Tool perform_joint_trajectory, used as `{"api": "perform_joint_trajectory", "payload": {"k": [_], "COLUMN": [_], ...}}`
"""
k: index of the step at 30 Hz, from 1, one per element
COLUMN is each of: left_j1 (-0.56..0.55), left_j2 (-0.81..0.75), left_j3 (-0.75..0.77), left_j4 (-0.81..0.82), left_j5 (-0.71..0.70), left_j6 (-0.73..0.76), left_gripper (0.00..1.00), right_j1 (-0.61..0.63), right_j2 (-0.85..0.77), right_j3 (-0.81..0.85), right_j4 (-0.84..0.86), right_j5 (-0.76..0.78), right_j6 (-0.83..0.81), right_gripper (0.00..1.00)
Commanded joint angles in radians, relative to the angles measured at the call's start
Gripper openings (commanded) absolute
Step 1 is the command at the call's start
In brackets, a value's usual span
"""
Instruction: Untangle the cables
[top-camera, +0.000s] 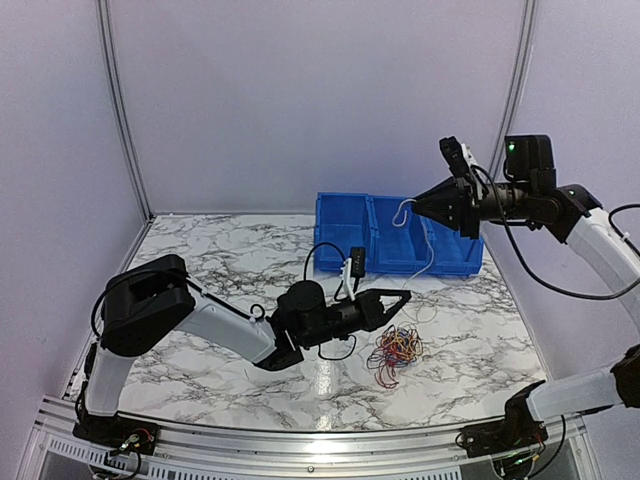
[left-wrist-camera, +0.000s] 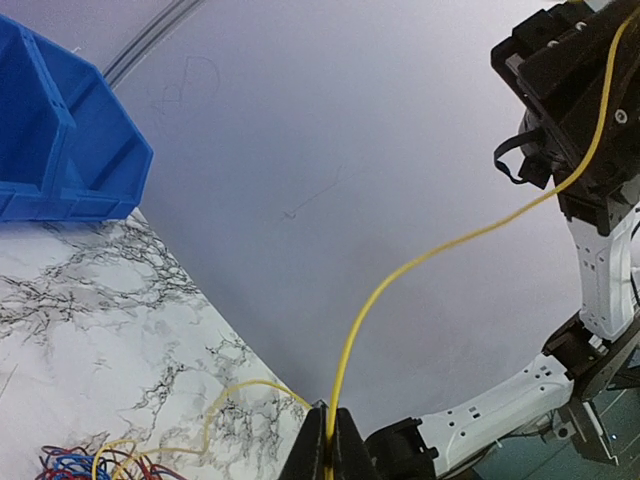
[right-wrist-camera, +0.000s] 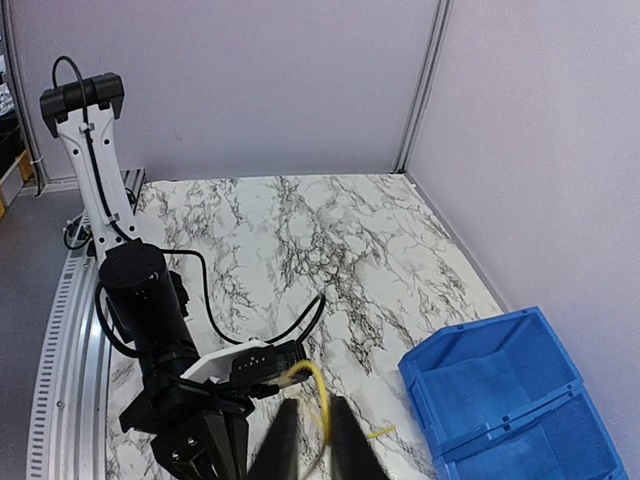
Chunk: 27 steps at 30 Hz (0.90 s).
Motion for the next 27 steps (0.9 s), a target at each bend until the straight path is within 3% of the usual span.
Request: {"api": "perform_joint_trajectory", "payload": {"k": [1, 3, 7, 12, 21, 27], "left_j1": [0.002, 0.007, 0.015, 0.023, 0.028, 0.034], "left_j2": [-0.032, -0.072, -0.165, -0.248, -0.334, -0.47], "left_j3": [-0.069, -0.136, -0.275, -0.373, -0.458, -0.535], "left_j4": [0.099, 0.108, 0.129, 0.129, 0.129, 0.138], "left_j5": [-0.04, -0.091, -0.225, -0.294, -0.347, -0.37], "left_j6": [0.013, 0.018, 0.038, 0.065, 0.084, 0.143], "left_gripper": [0.0, 0.0, 0.0, 0.0, 0.0, 0.0], "right_j1": [-0.003, -0.02, -0.026, -0.018, 0.09, 0.131], "right_j2": [-0.032, -0.036, -0.059, -0.085, 0.133, 0.284], "right_j3": [-0.08, -0.147, -0.371, -0.605, -0.629, -0.605], "right_j4": [0.033, 0.043, 0.104, 0.276, 0.356, 0.364], "right_j5": [0.106, 0.169, 0.198, 0.253, 0.3, 0.395], "right_j6": [-0.016, -0.023, -0.104, -0.186, -0.186, -0.178], "right_gripper": [0.39, 0.55, 0.73, 0.83, 0.82, 0.51]}}
